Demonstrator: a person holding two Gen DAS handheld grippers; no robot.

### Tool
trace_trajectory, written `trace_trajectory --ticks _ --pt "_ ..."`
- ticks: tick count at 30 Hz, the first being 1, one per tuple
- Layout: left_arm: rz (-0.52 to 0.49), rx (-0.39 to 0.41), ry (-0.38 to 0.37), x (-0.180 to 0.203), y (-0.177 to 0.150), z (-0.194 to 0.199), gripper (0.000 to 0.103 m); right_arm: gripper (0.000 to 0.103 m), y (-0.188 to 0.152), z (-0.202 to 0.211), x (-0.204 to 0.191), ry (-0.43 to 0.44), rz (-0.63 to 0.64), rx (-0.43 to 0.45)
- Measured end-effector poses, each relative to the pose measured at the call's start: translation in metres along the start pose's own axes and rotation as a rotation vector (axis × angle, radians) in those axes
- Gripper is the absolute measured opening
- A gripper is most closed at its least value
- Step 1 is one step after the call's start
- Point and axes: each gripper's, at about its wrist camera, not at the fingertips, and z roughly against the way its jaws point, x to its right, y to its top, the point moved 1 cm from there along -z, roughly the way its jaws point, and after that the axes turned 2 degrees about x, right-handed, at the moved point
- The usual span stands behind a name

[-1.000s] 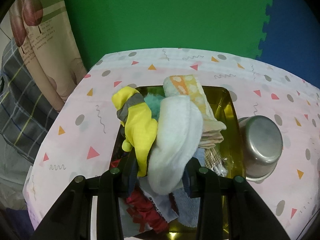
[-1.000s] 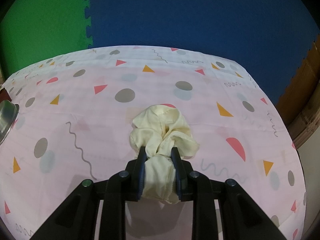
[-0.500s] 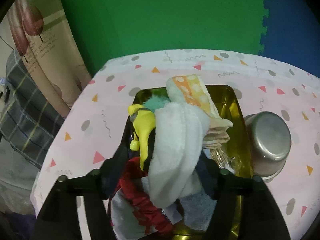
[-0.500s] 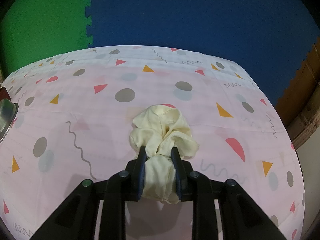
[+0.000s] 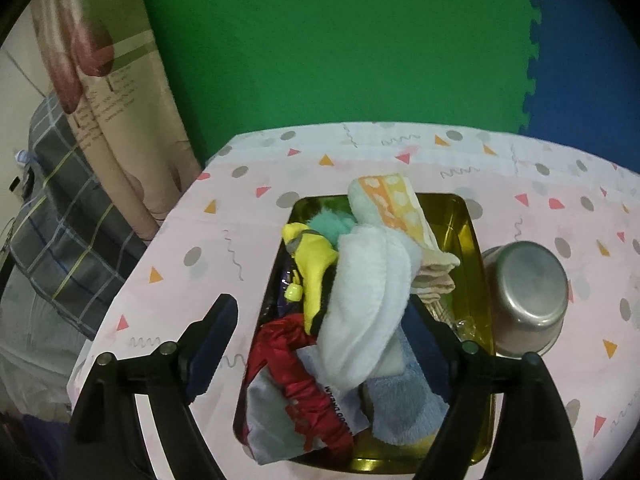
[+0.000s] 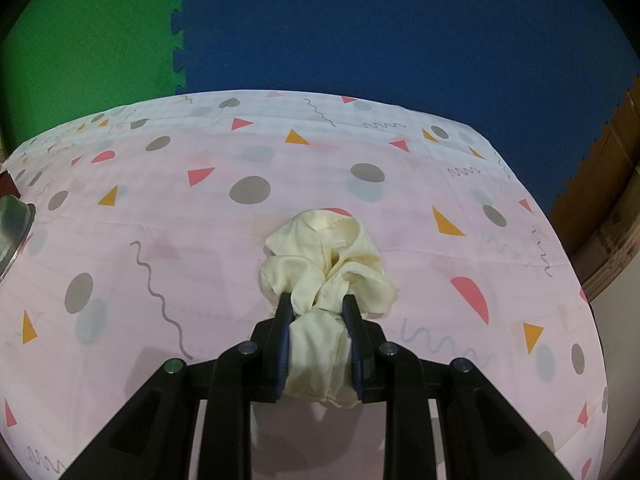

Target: Organize soft objects

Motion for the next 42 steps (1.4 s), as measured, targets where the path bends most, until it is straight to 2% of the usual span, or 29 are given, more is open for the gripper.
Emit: trace_trajectory --ticks 6,11,16,22,35,42 --pt "0.063 0.014 0.013 -0.006 -0.008 0.013 0.087 0.025 0.000 0.000 0.001 -0.001 0.001 0.000" --pt "0.059 0.064 0.054 -0.001 -0.011 0.027 0.091 0.025 0.000 0.000 0.001 -0.001 0.001 0.000" --pt "0.082 0.083 0.040 -0.001 -0.011 0.034 0.093 0.025 0.000 0.000 0.000 -0.003 0.002 0.000" --pt "0.158 0.077 0.026 -0.009 -0.013 0.031 0.094 0.025 0.000 0.000 0.001 -0.007 0.006 0.000" --pt "0.153 0.091 0.059 -0.008 -0.020 0.028 0.097 0.023 0.000 0.008 -0.002 -0.003 0.010 0.001" --pt "0.155 0.092 0.045 -0.007 -0.024 0.028 0.098 0.022 0.007 0.037 -0.010 0.027 0.018 0.035"
